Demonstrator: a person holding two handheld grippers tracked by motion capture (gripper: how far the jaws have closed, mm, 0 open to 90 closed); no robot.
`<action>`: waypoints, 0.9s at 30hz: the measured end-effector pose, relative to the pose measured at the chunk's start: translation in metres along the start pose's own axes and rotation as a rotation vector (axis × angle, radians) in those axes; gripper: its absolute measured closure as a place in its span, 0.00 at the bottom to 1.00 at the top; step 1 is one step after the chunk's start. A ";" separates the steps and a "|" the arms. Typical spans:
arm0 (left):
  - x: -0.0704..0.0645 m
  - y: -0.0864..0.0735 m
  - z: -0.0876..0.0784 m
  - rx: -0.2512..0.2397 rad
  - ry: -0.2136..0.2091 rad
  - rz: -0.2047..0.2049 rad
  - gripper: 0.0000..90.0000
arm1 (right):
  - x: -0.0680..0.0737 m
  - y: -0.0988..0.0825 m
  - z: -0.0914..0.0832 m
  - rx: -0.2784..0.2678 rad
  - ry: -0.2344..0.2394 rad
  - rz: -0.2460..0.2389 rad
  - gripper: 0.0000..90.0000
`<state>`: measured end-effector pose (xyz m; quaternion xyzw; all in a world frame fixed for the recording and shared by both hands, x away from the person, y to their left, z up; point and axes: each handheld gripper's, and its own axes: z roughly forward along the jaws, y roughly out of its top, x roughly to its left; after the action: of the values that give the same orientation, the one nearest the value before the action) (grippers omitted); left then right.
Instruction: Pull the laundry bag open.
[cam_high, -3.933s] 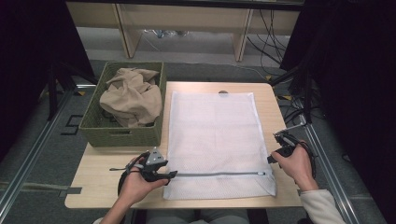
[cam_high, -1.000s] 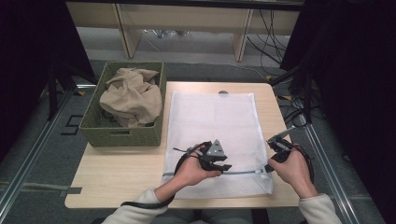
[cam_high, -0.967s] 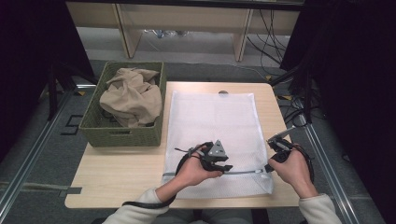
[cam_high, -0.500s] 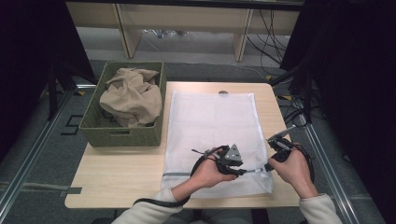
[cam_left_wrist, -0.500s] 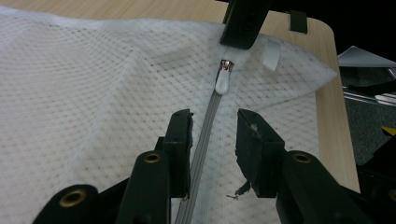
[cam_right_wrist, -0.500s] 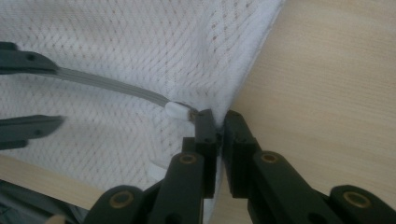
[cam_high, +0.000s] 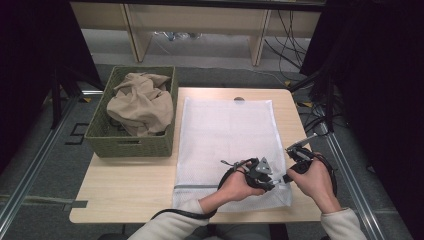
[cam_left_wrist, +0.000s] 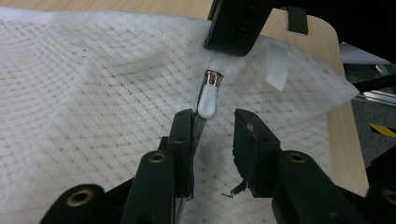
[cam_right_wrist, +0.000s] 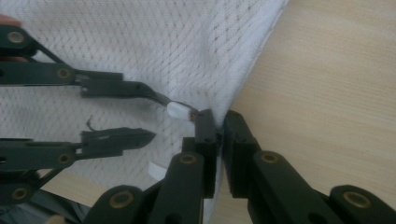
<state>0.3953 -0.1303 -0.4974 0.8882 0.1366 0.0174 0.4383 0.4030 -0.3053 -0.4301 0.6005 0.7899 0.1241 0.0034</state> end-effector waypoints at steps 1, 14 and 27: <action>0.000 0.000 0.004 -0.001 -0.011 -0.016 0.77 | 0.000 0.000 -0.001 0.005 0.002 -0.002 0.96; 0.001 0.005 0.011 0.000 -0.040 -0.063 0.84 | 0.004 -0.001 -0.002 -0.016 -0.001 -0.002 0.96; 0.004 0.005 0.014 -0.029 -0.087 -0.193 0.87 | 0.008 0.000 -0.004 0.005 0.001 0.029 0.96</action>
<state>0.4022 -0.1429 -0.5022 0.8645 0.2023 -0.0615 0.4561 0.3996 -0.2985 -0.4247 0.6119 0.7814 0.1227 -0.0004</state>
